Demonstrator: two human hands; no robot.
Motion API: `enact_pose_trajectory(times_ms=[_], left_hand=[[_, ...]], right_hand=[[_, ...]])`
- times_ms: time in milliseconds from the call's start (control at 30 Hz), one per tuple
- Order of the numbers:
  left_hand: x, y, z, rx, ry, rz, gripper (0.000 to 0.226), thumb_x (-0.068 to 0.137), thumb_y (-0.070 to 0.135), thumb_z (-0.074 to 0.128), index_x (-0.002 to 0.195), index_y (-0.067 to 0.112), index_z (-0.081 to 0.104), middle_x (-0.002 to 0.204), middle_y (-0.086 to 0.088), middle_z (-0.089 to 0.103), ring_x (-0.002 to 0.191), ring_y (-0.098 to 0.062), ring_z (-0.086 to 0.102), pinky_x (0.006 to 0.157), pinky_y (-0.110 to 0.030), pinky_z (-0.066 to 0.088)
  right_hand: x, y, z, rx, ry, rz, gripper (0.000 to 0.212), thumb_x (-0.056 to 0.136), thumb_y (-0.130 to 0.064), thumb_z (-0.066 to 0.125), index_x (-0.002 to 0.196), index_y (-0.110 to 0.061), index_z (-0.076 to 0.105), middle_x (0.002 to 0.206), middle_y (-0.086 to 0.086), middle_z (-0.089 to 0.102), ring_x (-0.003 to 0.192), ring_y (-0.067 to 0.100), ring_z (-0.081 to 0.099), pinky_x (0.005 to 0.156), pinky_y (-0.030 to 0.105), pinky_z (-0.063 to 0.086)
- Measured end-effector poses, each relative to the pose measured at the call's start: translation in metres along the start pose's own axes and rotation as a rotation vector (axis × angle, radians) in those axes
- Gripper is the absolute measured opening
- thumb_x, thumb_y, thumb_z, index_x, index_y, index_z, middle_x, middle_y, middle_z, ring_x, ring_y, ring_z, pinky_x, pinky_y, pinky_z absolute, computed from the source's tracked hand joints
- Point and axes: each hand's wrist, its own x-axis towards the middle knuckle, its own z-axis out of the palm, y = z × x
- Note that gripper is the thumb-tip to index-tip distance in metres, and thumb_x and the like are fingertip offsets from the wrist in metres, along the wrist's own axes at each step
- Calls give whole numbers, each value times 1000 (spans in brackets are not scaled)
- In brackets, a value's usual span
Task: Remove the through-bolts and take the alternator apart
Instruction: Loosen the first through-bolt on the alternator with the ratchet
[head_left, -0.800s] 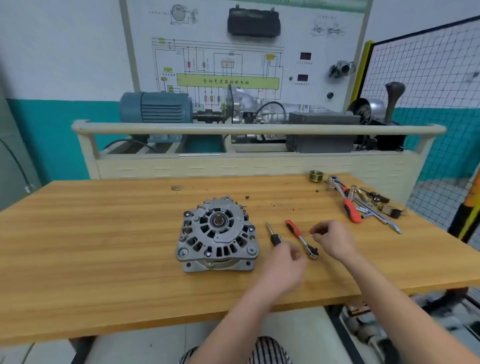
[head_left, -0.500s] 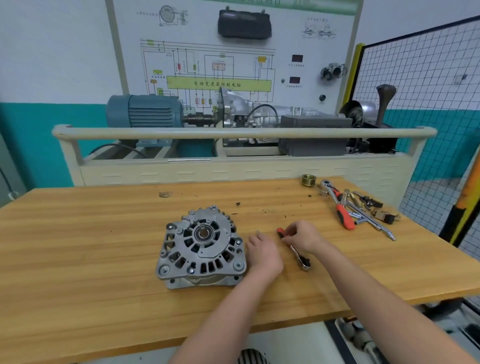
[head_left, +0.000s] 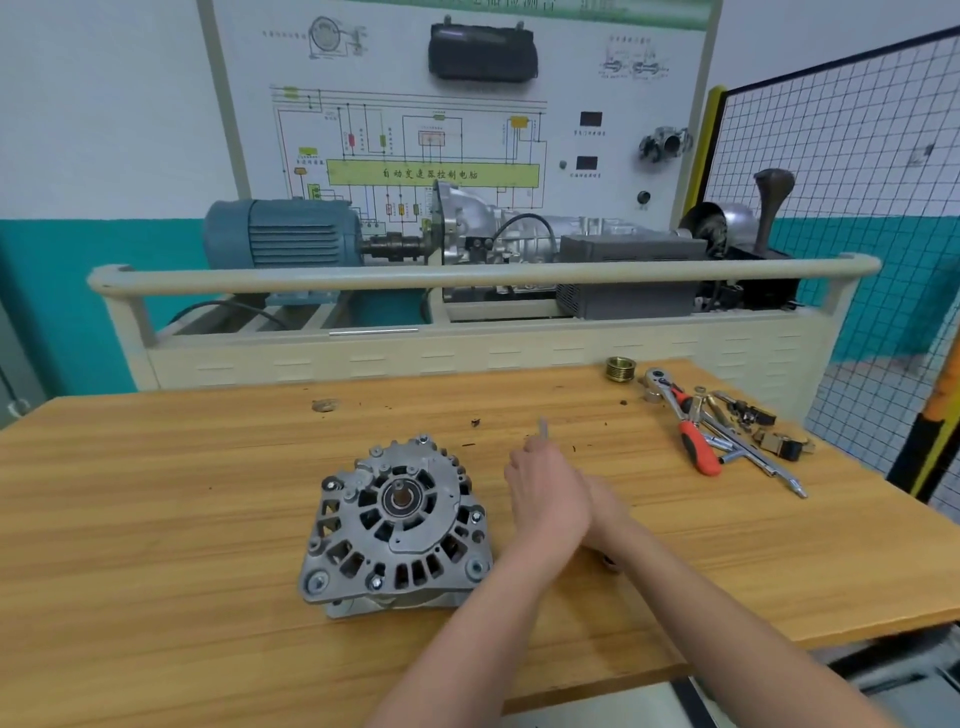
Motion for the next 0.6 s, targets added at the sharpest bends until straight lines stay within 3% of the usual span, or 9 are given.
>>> enact_pose_trajectory(times_ms=[67, 200, 300, 400, 600], left_hand=[[-1, 10, -20, -96, 57, 117, 28, 97, 9, 45, 125, 5, 45, 118, -9, 50, 105, -23, 51, 88, -34, 47], [9, 12, -72, -267, 89, 223, 26, 97, 12, 45, 122, 7, 46, 100, -3, 49, 80, -16, 53, 65, -24, 45], [20, -8, -107, -420, -65, 231, 15, 94, 16, 55, 107, 9, 57, 88, -7, 55, 73, -20, 54, 67, -35, 46], [23, -33, -132, -442, -151, 264, 20, 91, 16, 62, 110, 8, 63, 85, -13, 63, 58, -14, 48, 53, -26, 42], [24, -66, -168, -377, -268, 398, 22, 89, 15, 63, 108, 26, 63, 88, -2, 74, 58, -3, 58, 58, -20, 50]], right_hand=[[-1, -5, 4, 49, 39, -47, 26, 91, -18, 54, 115, -10, 56, 107, 10, 66, 102, 31, 61, 82, 37, 50], [3, -14, -4, 50, 35, 6, 13, 86, -18, 65, 97, -13, 69, 99, 4, 69, 95, 21, 63, 76, 27, 47], [7, -31, -33, 663, 131, -27, 8, 91, -10, 62, 96, -6, 67, 88, 4, 66, 86, 19, 65, 73, 26, 51], [3, -58, -71, 1255, 131, -236, 13, 93, -3, 55, 98, -5, 67, 86, 7, 67, 77, 15, 69, 69, 20, 54], [3, -89, -82, 1416, 89, -405, 23, 93, 3, 49, 99, -6, 70, 79, 2, 66, 68, 5, 56, 67, 16, 48]])
